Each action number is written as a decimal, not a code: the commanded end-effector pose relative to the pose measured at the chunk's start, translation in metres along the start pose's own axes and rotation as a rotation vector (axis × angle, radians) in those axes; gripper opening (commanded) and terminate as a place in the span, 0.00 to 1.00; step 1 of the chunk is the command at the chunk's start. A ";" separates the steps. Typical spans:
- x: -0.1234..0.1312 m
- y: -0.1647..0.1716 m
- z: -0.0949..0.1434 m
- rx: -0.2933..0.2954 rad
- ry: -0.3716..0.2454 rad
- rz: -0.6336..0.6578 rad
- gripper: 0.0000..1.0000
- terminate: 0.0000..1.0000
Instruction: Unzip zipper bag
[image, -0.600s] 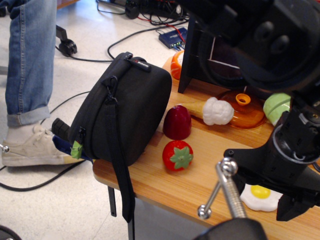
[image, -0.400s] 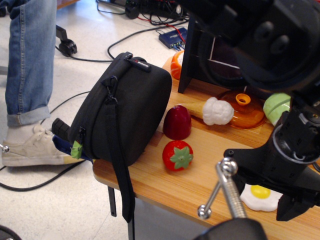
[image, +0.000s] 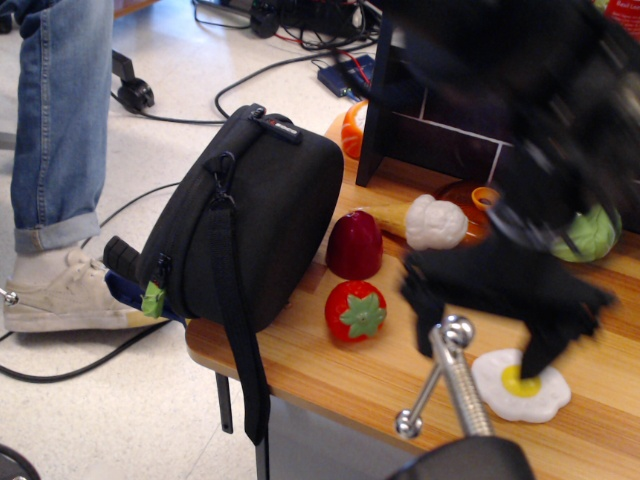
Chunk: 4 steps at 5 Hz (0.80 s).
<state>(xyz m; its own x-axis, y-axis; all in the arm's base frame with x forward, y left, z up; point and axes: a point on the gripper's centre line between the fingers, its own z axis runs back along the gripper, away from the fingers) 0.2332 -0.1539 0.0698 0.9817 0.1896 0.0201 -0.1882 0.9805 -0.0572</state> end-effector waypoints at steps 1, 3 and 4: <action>-0.012 0.059 0.039 -0.022 -0.005 -0.051 1.00 0.00; -0.038 0.146 0.040 0.049 0.093 -0.113 1.00 0.00; -0.028 0.179 0.031 0.096 0.057 -0.138 1.00 0.00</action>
<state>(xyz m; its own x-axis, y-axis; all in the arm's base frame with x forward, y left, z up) 0.1669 0.0212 0.0789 0.9976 0.0547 -0.0422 -0.0529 0.9977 0.0436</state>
